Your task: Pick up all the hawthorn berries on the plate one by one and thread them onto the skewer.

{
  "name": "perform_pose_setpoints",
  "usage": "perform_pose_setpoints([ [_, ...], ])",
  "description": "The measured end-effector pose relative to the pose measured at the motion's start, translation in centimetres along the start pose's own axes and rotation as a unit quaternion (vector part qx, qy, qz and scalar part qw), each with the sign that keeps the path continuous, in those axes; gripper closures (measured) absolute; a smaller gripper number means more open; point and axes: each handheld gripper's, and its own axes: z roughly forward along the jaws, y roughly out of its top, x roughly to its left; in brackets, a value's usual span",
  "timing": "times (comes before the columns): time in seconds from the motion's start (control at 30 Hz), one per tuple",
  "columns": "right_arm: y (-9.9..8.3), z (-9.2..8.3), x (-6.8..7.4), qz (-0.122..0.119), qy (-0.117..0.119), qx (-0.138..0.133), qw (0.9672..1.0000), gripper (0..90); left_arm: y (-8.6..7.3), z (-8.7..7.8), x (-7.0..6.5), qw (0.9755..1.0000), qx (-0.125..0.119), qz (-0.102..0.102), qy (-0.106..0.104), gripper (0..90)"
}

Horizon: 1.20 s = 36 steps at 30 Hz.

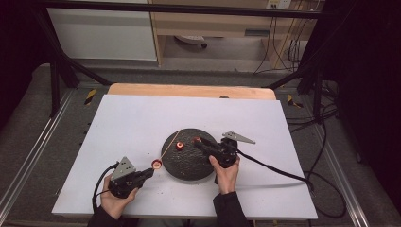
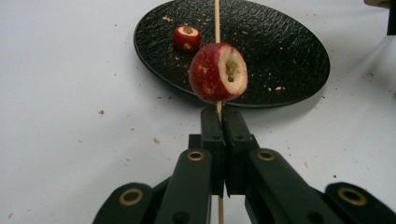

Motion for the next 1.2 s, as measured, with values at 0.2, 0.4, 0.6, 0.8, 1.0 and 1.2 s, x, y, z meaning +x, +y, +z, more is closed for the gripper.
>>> perform_pose_setpoints([
  [0.2,0.0,0.1,0.1,0.012,-0.001,-0.034,0.9994,61.2,0.3,0.2,-0.5,0.9999,-0.006,-0.003,0.008,88.4],
  [0.4,0.6,-0.1,0.2,0.019,-0.003,-0.076,0.9969,61.1,0.9,0.7,-1.2,0.9999,-0.008,-0.004,0.012,88.3],
  [0.6,1.5,-0.3,0.2,0.029,-0.004,-0.103,0.9943,61.2,1.3,1.0,-1.7,0.9998,-0.011,-0.009,0.012,88.4],
  [0.8,2.2,-0.2,-0.2,0.035,-0.002,-0.125,0.9915,61.2,1.7,1.4,-2.2,0.9997,-0.016,-0.013,0.01,88.3],
  [1.0,2.8,0.0,-0.4,0.046,-0.001,-0.148,0.988,61.3,2.0,1.7,-2.7,0.9997,-0.019,-0.015,0.006,88.3],
  [1.2,3.3,0.1,-0.6,0.053,0.002,-0.167,0.9846,61.3,2.3,2.0,-3.2,0.9997,-0.02,-0.014,0.002,88.4],
])
